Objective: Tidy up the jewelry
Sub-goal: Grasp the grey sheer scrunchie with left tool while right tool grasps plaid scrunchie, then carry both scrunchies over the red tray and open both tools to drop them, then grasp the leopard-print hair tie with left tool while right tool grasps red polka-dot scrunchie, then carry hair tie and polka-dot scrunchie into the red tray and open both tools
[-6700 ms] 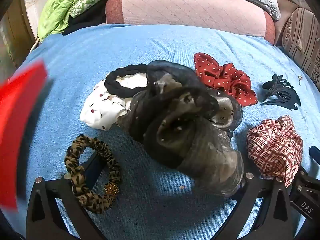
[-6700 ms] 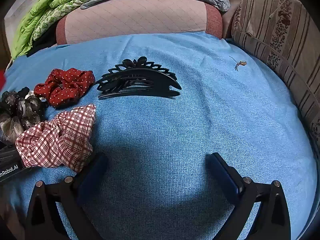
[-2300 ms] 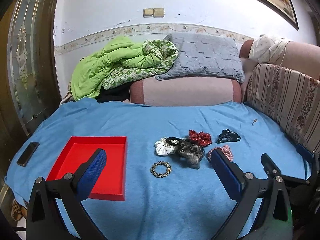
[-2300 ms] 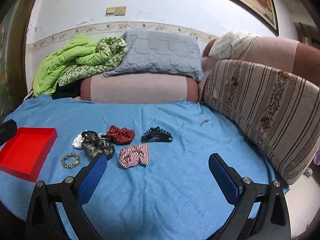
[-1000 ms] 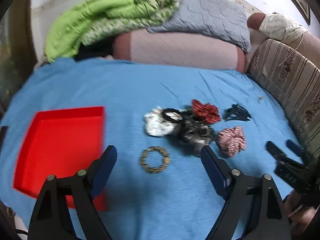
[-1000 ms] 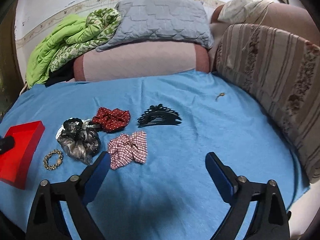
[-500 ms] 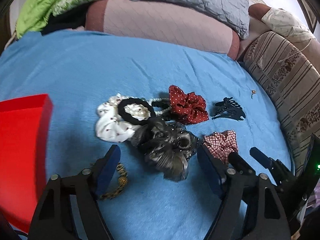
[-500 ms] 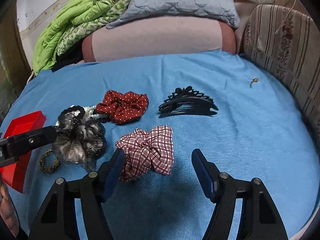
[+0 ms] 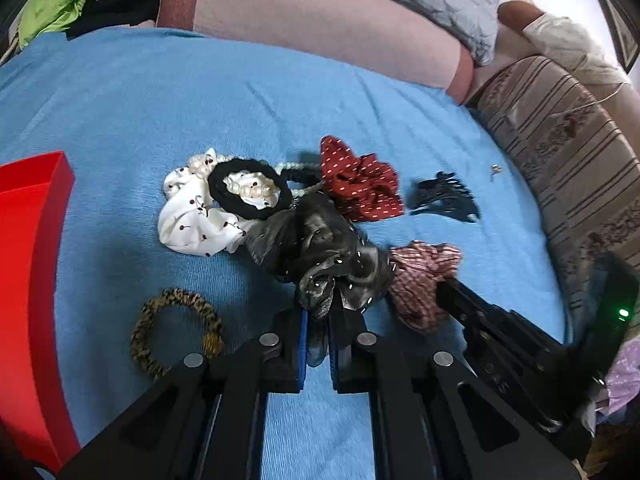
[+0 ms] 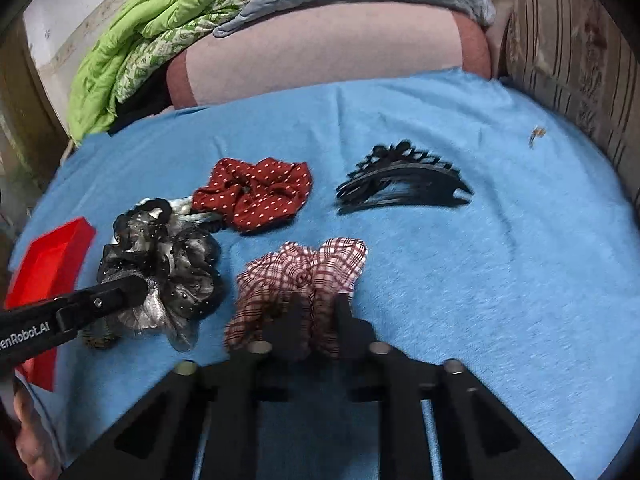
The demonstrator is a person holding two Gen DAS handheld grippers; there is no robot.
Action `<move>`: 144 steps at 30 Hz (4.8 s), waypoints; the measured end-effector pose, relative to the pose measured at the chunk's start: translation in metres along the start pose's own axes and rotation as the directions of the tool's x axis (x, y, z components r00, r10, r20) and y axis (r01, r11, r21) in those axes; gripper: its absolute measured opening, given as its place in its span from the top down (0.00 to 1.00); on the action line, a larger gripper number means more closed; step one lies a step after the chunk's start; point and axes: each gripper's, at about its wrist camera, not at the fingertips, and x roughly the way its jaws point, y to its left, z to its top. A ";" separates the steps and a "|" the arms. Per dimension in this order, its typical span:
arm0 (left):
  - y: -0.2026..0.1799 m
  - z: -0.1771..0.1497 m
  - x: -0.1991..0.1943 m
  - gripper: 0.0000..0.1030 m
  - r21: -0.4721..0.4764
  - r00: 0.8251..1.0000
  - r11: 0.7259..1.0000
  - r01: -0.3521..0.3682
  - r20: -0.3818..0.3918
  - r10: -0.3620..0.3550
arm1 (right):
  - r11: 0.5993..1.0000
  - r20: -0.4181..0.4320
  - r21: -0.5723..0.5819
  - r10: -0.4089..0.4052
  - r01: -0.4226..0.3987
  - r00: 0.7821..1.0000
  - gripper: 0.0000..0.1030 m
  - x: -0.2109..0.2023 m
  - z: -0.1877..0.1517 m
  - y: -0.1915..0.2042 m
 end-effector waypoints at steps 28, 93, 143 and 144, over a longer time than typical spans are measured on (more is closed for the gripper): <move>0.091 -0.052 -0.183 0.92 -0.082 0.952 0.984 -0.160 0.251 0.176 | 0.959 0.072 0.013 0.281 -0.283 0.957 0.93 -0.114 -0.005 0.057; 0.184 -0.002 -0.189 0.45 -0.204 0.916 0.941 -0.272 0.246 0.318 | 0.946 -0.031 -0.208 0.247 -0.248 0.969 0.38 -0.014 0.020 0.206; 0.078 -0.018 -0.010 0.93 0.058 0.987 0.986 -0.159 -0.030 0.161 | 0.995 -0.051 -0.037 0.092 -0.094 0.995 0.89 0.074 0.069 0.046; 0.077 -0.018 -0.012 0.94 0.057 0.987 0.986 -0.155 -0.026 0.157 | 0.994 -0.044 -0.026 0.101 -0.102 0.994 0.91 0.069 0.068 0.044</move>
